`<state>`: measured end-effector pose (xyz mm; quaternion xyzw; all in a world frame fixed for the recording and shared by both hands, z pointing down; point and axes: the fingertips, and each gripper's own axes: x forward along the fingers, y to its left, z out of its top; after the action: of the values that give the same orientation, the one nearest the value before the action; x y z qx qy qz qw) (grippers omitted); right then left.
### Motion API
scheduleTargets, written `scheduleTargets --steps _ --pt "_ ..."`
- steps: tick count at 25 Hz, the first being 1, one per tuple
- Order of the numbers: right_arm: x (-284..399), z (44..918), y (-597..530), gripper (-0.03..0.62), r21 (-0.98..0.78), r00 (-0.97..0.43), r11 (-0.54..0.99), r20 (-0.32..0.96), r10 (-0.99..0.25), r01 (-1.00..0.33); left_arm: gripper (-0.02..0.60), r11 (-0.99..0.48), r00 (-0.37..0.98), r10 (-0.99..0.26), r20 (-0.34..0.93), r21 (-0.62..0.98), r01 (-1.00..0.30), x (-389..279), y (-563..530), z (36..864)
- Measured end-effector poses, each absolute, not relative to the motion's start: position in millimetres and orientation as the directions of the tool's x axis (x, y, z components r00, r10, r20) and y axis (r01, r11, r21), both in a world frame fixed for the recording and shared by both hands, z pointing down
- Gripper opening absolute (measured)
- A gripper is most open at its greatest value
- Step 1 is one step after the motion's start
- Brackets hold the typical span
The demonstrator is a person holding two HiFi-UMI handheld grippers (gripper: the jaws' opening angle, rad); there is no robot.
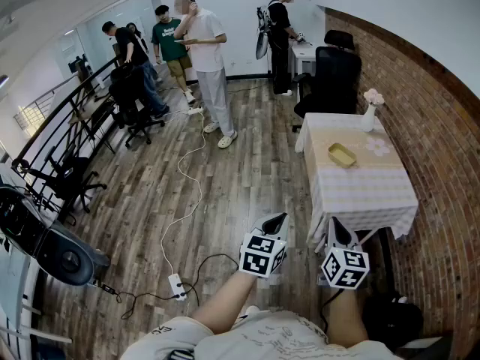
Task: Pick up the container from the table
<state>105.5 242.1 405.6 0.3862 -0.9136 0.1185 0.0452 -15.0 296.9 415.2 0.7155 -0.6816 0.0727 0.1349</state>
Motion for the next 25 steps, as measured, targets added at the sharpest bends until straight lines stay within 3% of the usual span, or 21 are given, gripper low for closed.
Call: scheduleTargets --steps 25 --pt "48.1 422.5 278.2 0.002 -0.189 -0.658 0.63 0.221 -0.72 -0.753 0.005 -0.089 0.119 -0.949 0.292 0.115 -0.989 -64.6 323.6 431.9"
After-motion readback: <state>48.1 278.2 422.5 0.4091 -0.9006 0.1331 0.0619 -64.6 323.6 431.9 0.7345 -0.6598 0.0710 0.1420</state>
